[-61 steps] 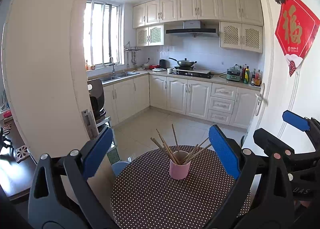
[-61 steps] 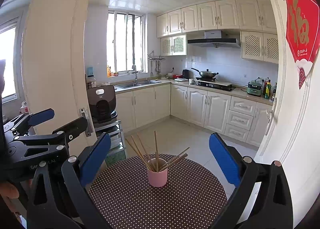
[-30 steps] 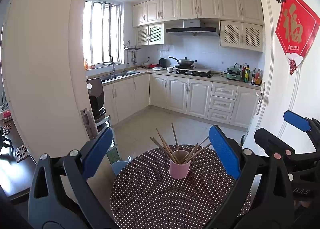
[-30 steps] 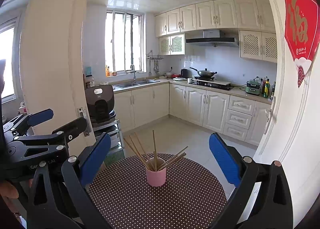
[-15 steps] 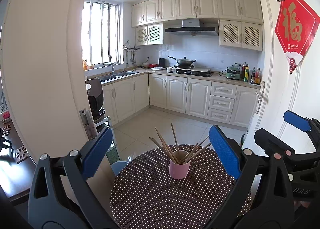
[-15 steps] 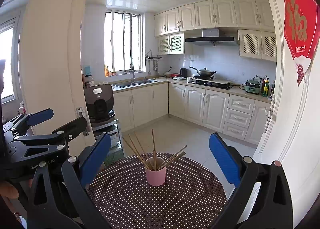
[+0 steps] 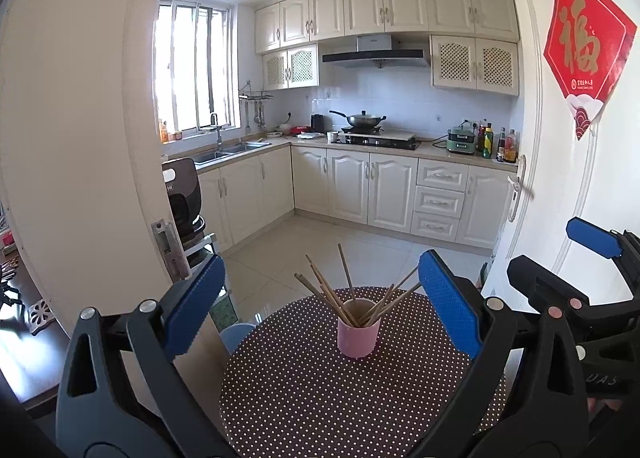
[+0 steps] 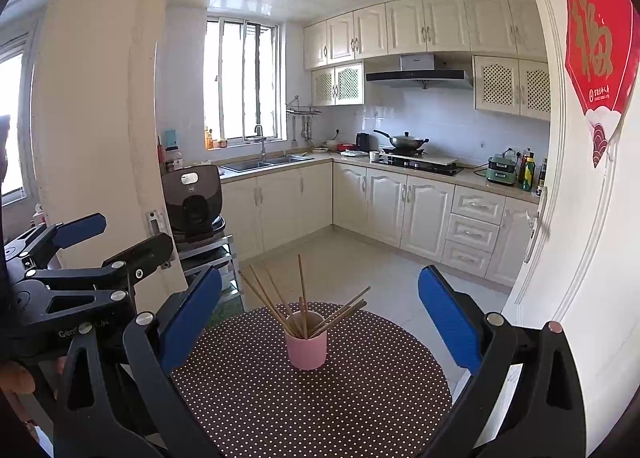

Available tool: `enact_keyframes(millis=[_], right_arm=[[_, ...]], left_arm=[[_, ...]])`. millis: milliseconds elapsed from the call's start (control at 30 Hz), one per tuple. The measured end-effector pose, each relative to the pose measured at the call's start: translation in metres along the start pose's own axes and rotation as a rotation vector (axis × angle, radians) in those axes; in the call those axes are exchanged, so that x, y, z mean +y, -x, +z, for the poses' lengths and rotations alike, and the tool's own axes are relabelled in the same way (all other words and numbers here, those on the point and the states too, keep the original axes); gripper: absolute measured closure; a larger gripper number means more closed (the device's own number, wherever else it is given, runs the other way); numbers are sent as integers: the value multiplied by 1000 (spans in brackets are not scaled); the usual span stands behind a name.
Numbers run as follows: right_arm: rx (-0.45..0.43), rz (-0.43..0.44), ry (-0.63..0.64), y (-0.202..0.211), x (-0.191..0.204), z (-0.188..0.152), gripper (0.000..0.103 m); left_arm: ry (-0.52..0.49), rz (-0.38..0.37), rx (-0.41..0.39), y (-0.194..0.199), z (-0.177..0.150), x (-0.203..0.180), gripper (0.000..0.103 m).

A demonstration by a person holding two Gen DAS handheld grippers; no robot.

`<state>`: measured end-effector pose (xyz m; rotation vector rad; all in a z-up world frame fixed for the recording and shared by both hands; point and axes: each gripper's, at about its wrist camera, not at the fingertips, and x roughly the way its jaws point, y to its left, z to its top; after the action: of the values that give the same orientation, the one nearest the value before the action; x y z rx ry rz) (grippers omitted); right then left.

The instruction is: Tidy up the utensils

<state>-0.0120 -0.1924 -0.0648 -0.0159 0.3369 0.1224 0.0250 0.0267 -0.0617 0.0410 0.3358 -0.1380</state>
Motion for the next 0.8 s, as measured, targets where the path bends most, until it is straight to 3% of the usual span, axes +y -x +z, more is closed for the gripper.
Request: enact_keyframes(millis=[267, 467, 633, 800], right_arm=[[34, -12, -22, -11, -5, -9, 8], [92, -36, -35, -26, -16, -23, 8], [169, -74, -82, -45, -38, -39, 8], [315, -109, -168, -87, -70, -72, 8]], left_arm=[[-29, -16, 13, -17, -2, -8, 8], [-37, -60, 97, -47, -13, -15, 7], [-57, -88, 215, -84, -37, -24, 7], [-83, -66, 397, -136, -77, -29, 7]])
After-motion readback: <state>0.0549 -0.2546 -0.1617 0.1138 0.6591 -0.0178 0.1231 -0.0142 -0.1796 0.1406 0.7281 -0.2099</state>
